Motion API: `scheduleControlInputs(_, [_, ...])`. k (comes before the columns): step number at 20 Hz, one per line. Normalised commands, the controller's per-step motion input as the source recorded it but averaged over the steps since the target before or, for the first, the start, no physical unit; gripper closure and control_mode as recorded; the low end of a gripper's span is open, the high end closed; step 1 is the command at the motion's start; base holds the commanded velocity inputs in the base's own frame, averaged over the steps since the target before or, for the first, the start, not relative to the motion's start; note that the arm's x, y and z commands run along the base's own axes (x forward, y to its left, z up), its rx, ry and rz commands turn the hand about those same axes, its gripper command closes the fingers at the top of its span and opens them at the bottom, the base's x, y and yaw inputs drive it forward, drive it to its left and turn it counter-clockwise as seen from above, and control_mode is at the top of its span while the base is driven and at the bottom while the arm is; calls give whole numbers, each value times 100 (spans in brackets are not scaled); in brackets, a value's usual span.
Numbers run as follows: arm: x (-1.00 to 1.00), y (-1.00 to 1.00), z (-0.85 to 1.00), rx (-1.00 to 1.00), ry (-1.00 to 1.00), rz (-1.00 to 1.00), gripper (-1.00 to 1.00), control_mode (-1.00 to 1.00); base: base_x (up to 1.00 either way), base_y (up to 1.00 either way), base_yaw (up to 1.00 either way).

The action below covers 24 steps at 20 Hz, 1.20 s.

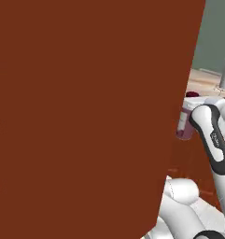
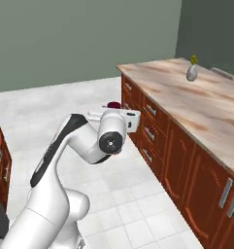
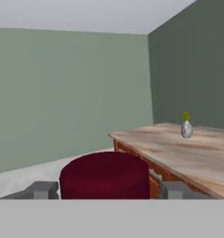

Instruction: Pick the juice from the counter and place it in the open cabinet.

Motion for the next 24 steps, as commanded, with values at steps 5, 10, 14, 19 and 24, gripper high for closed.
scheduleControlInputs(5, [0, 0, 0, 0, 0, 0, 100, 100, -41, 0, 86])
scheduleControlInputs(10, [0, 0, 0, 0, 0, 0, 100, 100, -50, 0, 81])
scheduleControlInputs(14, [0, 0, 0, 0, 0, 0, 100, 100, -48, -3, 72])
scheduleControlInputs(19, [0, 0, 0, 0, 0, 0, 100, 100, -77, -69, 31])
scheduleControlInputs(24, [0, 0, 0, 0, 0, 0, 100, 100, -95, -96, 19])
